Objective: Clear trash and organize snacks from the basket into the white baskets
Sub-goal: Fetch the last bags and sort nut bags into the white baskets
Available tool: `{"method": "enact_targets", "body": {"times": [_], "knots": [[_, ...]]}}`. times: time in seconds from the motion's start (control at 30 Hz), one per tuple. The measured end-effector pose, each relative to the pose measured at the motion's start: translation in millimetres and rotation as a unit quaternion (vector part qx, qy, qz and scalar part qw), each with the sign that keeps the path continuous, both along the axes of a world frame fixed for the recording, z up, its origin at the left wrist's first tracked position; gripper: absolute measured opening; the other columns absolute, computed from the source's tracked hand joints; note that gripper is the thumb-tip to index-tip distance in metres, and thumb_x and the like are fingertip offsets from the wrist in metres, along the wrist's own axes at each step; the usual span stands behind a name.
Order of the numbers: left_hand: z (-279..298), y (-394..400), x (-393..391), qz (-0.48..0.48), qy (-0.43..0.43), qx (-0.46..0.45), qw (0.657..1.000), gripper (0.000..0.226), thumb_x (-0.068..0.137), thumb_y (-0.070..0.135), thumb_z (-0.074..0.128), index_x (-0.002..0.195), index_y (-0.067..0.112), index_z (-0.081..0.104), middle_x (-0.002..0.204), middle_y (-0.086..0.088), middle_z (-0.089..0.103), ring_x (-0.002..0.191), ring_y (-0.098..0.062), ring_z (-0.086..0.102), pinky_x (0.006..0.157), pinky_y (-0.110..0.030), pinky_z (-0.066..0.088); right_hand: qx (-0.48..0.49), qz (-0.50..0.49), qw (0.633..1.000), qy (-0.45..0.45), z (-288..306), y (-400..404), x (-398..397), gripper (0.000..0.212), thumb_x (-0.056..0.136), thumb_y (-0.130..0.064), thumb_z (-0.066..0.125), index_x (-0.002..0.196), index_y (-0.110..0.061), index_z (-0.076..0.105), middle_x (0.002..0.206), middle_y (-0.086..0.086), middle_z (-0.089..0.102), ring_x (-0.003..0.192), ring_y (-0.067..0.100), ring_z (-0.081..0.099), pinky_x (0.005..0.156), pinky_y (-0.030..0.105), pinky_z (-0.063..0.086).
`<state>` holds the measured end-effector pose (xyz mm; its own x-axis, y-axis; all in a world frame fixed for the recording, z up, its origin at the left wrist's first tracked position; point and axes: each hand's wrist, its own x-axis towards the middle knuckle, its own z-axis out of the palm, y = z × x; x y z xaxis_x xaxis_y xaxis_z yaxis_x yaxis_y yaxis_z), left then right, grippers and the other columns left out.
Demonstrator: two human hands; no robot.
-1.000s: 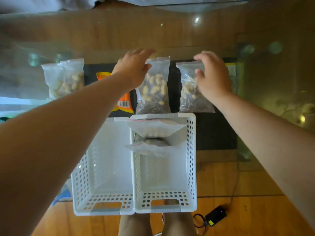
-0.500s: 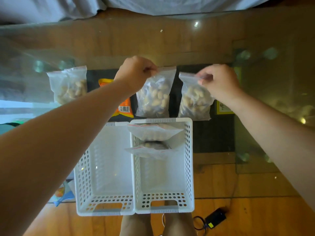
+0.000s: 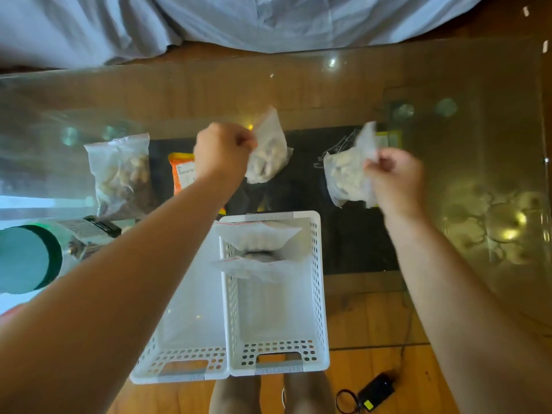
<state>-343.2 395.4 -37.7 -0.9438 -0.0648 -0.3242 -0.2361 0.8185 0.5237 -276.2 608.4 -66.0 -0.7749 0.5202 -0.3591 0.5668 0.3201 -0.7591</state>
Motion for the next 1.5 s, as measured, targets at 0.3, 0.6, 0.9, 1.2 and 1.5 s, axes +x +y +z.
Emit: {"method": "enact_targets", "body": {"times": [0.3,0.6,0.9,1.2,1.5], "knots": [[13,5,18,0.019,0.006,0.136,0.991,0.019,0.084,0.016,0.065,0.1,0.012,0.074,0.081,0.003,0.068,0.07,-0.015,0.063,0.076,-0.033,0.056,-0.089,0.035,0.995,0.005,17,6,11,0.007,0.085,-0.016,0.06,0.086,-0.022,0.064,0.082,-0.006,0.062,0.08,0.014,0.058,0.07,0.03,0.049],[-1,-4,15,-0.013,-0.065,-0.058,0.996,0.044,0.083,0.042,0.063,0.108,0.006,0.06,0.095,-0.003,0.055,0.09,-0.02,0.052,0.071,-0.026,0.034,0.034,-0.033,0.996,-0.07,8,35,21,0.032,0.08,-0.013,0.065,0.11,-0.008,0.058,0.094,0.001,0.056,0.083,0.016,0.053,0.066,0.024,0.042],[-10,-3,14,0.04,-0.069,0.006,0.997,0.033,0.092,0.03,0.053,0.095,0.004,0.073,0.087,-0.018,0.07,0.076,-0.029,0.056,0.068,-0.03,0.043,0.039,-0.014,0.997,-0.071,-8,33,29,0.022,0.086,-0.02,0.056,0.093,0.0,0.064,0.077,0.01,0.057,0.075,0.026,0.054,0.061,0.026,0.037],[1,3,24,-0.039,0.064,-0.002,0.997,0.029,0.091,0.027,0.054,0.08,0.006,0.072,0.062,-0.005,0.055,0.055,-0.02,0.042,0.049,-0.026,0.026,0.167,0.04,0.984,0.038,15,18,32,0.019,0.09,-0.02,0.055,0.098,-0.005,0.063,0.085,-0.001,0.055,0.076,0.014,0.05,0.05,0.009,0.029],[-10,5,36,-0.081,-0.082,-0.029,0.993,0.033,0.093,0.029,0.052,0.093,0.001,0.069,0.066,-0.003,0.054,0.056,-0.013,0.043,0.05,-0.02,0.029,0.105,0.131,0.983,-0.072,0,8,41,0.023,0.083,-0.027,0.062,0.066,-0.019,0.05,0.063,-0.006,0.047,0.056,0.003,0.044,0.047,0.012,0.028]]}}
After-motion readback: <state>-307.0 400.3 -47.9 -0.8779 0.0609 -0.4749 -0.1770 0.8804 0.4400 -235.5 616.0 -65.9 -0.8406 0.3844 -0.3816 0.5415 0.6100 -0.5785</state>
